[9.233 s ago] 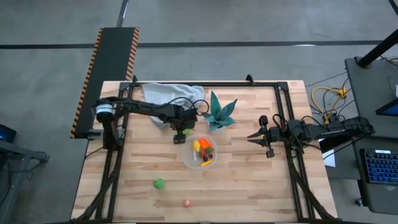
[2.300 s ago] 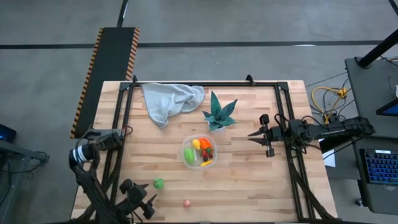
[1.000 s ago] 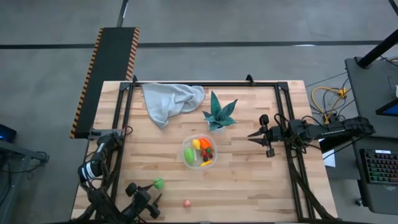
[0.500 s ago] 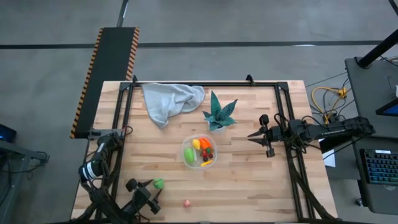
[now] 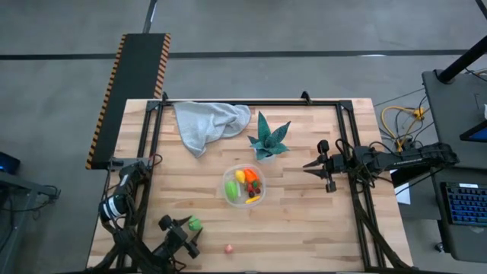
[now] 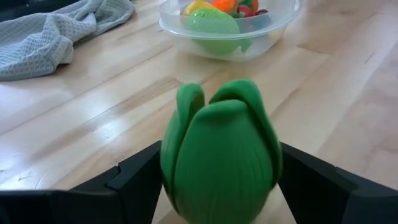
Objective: Pick and placing Produce into tupperware
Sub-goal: Put the green corn into the transparent bin
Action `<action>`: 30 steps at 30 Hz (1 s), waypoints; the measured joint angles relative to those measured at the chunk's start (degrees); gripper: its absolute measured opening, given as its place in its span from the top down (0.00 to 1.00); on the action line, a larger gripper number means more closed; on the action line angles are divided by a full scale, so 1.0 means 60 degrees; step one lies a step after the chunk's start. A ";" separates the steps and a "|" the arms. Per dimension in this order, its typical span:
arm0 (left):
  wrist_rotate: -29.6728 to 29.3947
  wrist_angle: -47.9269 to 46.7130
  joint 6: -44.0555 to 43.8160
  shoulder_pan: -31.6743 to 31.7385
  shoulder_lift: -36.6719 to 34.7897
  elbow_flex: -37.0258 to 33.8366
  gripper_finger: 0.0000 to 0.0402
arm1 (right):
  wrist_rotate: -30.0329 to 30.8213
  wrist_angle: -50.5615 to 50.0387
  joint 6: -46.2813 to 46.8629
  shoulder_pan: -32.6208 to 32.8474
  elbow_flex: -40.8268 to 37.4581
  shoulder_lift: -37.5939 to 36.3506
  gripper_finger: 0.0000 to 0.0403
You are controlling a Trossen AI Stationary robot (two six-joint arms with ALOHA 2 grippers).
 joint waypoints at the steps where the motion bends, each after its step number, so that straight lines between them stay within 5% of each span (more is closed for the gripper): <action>1: -0.0009 0.0003 0.0002 0.0027 0.0000 -0.0027 0.32 | 0.0001 0.0000 0.0003 0.0000 0.0000 0.0000 0.87; 12: -0.0004 0.0087 0.0001 0.0126 0.0000 -0.0123 0.34 | 0.0002 -0.0004 0.0003 0.0000 0.0000 0.0000 0.87; 20: -0.0022 0.0069 0.0044 0.0166 0.0000 -0.0119 0.54 | 0.0000 -0.0004 0.0003 0.0000 0.0000 0.0000 0.87; 30: 0.0070 0.0032 0.0097 0.0173 -0.0138 -0.0123 0.54 | 0.0002 -0.0004 0.0003 0.0000 0.0000 0.0000 0.87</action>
